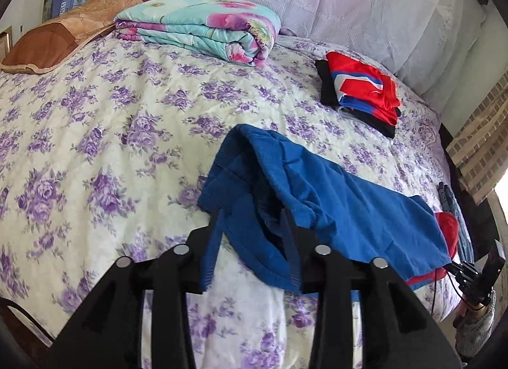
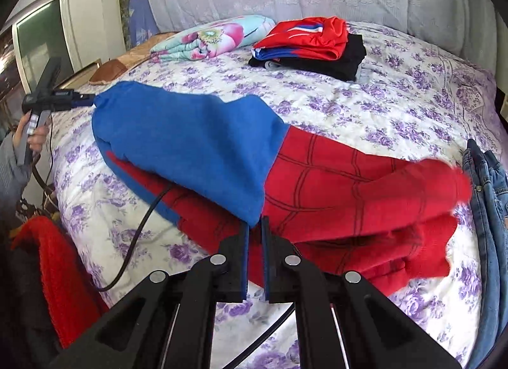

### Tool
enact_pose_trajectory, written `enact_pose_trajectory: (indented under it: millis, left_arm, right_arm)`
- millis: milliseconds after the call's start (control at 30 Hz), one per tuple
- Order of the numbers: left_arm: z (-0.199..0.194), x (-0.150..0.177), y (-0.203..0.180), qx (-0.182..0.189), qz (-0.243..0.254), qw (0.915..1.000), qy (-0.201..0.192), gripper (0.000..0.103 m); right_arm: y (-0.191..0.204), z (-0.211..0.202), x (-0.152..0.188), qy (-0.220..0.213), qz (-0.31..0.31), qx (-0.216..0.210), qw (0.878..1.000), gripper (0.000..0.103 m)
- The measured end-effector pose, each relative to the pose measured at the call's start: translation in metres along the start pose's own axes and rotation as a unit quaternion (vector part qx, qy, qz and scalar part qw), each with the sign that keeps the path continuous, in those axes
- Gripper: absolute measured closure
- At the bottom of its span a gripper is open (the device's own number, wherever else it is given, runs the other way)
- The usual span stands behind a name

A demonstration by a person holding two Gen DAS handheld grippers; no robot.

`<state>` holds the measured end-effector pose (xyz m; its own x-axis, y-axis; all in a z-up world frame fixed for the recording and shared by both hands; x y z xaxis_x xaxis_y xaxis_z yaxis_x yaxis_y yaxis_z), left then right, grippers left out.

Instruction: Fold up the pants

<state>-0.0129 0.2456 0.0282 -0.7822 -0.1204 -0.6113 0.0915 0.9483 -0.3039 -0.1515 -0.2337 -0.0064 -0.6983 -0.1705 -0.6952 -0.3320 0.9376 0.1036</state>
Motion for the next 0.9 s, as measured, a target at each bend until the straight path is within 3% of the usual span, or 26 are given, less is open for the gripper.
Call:
enact_pose_trajectory:
  millis: [167,267,367,400,433,600,767,800,867,900]
  left_arm:
    - [-0.008,0.004,-0.011,0.033,-0.039,0.9986,-0.01,0.053]
    - [0.001,0.002,-0.017,0.001,-0.024,0.9997,0.002,0.045]
    - [0.027,0.006,-0.016,-0.001,-0.034,0.9984,0.044,0.047]
    - [0.037,0.005,-0.015,0.001,-0.037,0.9979,0.054,0.06]
    - [0.043,0.004,-0.015,0.003,-0.038,0.9974,0.061,0.066]
    - [0.031,-0.016,-0.008,0.021,-0.059,0.9976,0.029,0.071]
    - [0.012,-0.023,0.005,0.036,-0.054,0.9978,0.016,0.069]
    - [0.01,-0.019,0.013,0.026,-0.052,0.9982,0.014,0.063]
    - [0.009,-0.013,0.03,-0.033,-0.053,0.998,0.004,0.065]
    - [0.01,-0.011,0.04,-0.045,-0.058,0.9973,0.005,0.065]
  right_arm:
    - [0.002,-0.006,-0.002,-0.009,-0.013,0.002,1.0,0.096]
    - [0.001,-0.007,0.0,-0.013,-0.01,-0.001,1.0,0.096]
    - [-0.001,-0.005,0.004,-0.013,-0.003,-0.005,1.0,0.096]
    - [-0.001,-0.005,0.004,-0.013,-0.001,-0.006,1.0,0.096]
    - [-0.002,-0.004,0.005,-0.013,0.002,-0.007,1.0,0.096]
    - [-0.001,-0.003,0.005,-0.014,0.007,-0.01,1.0,0.096]
    - [0.009,0.0,0.004,-0.014,0.001,-0.018,1.0,0.096]
    - [0.012,0.001,0.004,-0.013,-0.002,-0.019,1.0,0.096]
    - [0.015,0.004,0.007,-0.008,-0.004,-0.023,1.0,0.096]
    - [0.015,0.006,0.008,-0.005,-0.003,-0.022,1.0,0.096]
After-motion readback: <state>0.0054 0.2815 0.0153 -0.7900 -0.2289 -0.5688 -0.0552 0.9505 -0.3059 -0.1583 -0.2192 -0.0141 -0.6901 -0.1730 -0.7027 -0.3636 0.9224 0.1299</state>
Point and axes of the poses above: each gripper's, at about its wrist camera, not at the fingertips, and z roughly the way its jaws point, y to its left, x to its underside, the point moved 3 cm from there along z, roughly the way its jaws point, and after that the axes turned 2 degrees about -x, right-handed, at the moved point
